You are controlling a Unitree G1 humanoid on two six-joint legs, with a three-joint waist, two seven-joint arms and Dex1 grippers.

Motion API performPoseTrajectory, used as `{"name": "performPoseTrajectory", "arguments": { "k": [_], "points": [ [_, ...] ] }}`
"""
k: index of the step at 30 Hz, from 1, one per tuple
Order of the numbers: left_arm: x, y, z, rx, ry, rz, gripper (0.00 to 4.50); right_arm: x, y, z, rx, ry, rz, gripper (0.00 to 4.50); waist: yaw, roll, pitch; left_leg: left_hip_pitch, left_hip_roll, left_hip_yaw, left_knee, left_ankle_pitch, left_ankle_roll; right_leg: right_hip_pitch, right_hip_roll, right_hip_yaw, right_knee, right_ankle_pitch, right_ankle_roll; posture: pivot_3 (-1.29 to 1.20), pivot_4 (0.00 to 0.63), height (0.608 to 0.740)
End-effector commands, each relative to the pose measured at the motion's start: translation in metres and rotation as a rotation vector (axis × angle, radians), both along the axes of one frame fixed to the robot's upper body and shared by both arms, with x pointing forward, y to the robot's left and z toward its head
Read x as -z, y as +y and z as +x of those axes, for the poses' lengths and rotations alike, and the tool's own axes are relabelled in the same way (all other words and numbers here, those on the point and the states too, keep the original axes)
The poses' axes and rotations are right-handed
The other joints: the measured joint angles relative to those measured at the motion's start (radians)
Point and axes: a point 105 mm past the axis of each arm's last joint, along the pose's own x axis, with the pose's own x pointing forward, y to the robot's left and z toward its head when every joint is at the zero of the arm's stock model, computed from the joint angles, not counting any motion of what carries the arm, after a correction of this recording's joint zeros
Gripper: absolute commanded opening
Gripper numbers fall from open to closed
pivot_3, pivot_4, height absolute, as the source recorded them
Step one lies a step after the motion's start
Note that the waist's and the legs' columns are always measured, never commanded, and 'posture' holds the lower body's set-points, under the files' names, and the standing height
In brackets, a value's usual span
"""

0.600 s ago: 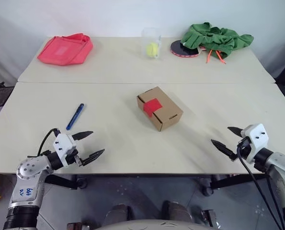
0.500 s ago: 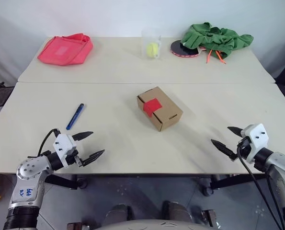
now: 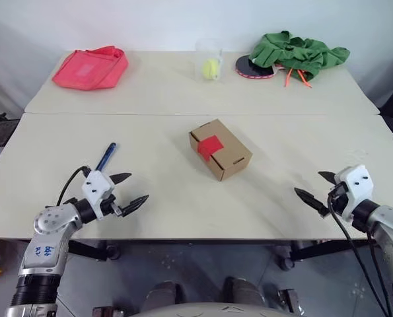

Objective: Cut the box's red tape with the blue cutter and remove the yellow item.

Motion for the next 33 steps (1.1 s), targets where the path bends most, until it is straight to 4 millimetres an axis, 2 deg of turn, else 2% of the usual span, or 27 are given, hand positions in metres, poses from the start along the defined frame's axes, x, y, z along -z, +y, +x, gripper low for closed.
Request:
{"name": "performPoseTrajectory", "arguments": {
  "k": [1, 4, 9, 15, 18, 21, 25, 29, 33],
  "points": [
    [-0.008, 0.001, 0.007, 0.006, -0.031, -0.008, 4.31, -0.018, 0.014, -0.005, -0.045, -0.043, 0.030, 4.50, 0.000, 0.000, 0.000, 0.000, 0.000, 0.000, 0.000, 0.000, 0.000, 0.000, 0.000, 0.000, 0.000, 0.000, 0.000, 0.00, 0.150, 0.740],
    [-0.014, 0.007, 0.026, -0.071, -0.041, -0.036, 3.65, -0.020, 0.029, -0.009, -0.088, -0.001, 0.156, 3.89, 0.001, -0.001, 0.000, 0.000, 0.000, 0.000, 0.000, 0.000, 0.000, 0.000, 0.000, 0.000, 0.000, 0.000, 0.000, 0.00, 0.150, 0.740],
    [-0.016, 0.004, 0.045, -0.071, -0.048, 0.020, 2.02, -0.024, 0.043, -0.012, -0.106, -0.017, 0.165, 2.10, 0.004, -0.001, 0.001, 0.000, -0.001, 0.000, 0.001, 0.000, 0.000, 0.000, 0.000, 0.000, 0.000, 0.000, 0.000, 0.00, 0.150, 0.740],
    [-0.032, -0.020, 0.097, -0.060, -0.078, 0.039, 0.10, -0.022, 0.057, 0.002, -0.033, -0.072, 0.172, 0.00, 0.019, -0.004, 0.002, -0.001, -0.004, 0.000, 0.003, 0.000, 0.000, 0.000, 0.002, -0.001, 0.000, 0.000, 0.000, 0.00, 0.150, 0.740],
    [-0.038, -0.037, 0.113, -0.047, -0.088, 0.042, 0.04, -0.021, 0.061, 0.010, 0.016, -0.081, 0.184, 0.00, 0.020, -0.004, 0.002, -0.002, -0.004, 0.001, 0.002, 0.000, 0.000, 0.000, 0.002, 0.000, 0.000, 0.000, 0.000, 0.00, 0.150, 0.740],
    [-0.042, -0.052, 0.121, -0.016, -0.095, 0.036, 0.04, -0.020, 0.064, 0.014, 0.035, -0.081, 0.173, 0.00, 0.020, -0.004, 0.002, -0.004, -0.005, 0.001, 0.002, 0.000, 0.000, -0.003, 0.003, -0.001, 0.000, 0.000, 0.001, 0.00, 0.150, 0.740],
    [-0.050, -0.083, 0.130, 0.031, -0.085, 0.017, 0.04, -0.027, 0.056, 0.031, 0.103, -0.118, 0.132, 0.00, 0.020, -0.005, 0.003, -0.016, -0.004, 0.008, 0.005, 0.000, -0.001, -0.015, 0.004, -0.002, 0.003, 0.000, 0.001, 0.00, 0.150, 0.740],
    [-0.044, -0.105, 0.123, 0.147, 0.011, -0.029, 0.04, -0.025, 0.049, 0.052, 0.145, -0.129, 0.058, 0.00, 0.015, -0.006, 0.003, -0.019, -0.004, 0.009, 0.008, 0.000, -0.001, -0.016, 0.005, -0.001, 0.003, 0.000, 0.001, 0.00, 0.150, 0.740],
    [-0.038, -0.119, 0.117, 0.230, 0.106, -0.066, 0.04, -0.022, 0.049, 0.074, 0.138, -0.137, 0.028, 0.00, -0.001, -0.006, 0.003, -0.019, -0.003, 0.009, 0.008, 0.000, -0.001, -0.016, 0.005, -0.001, 0.003, 0.000, 0.001, 0.00, 0.150, 0.740]
  ]
}}
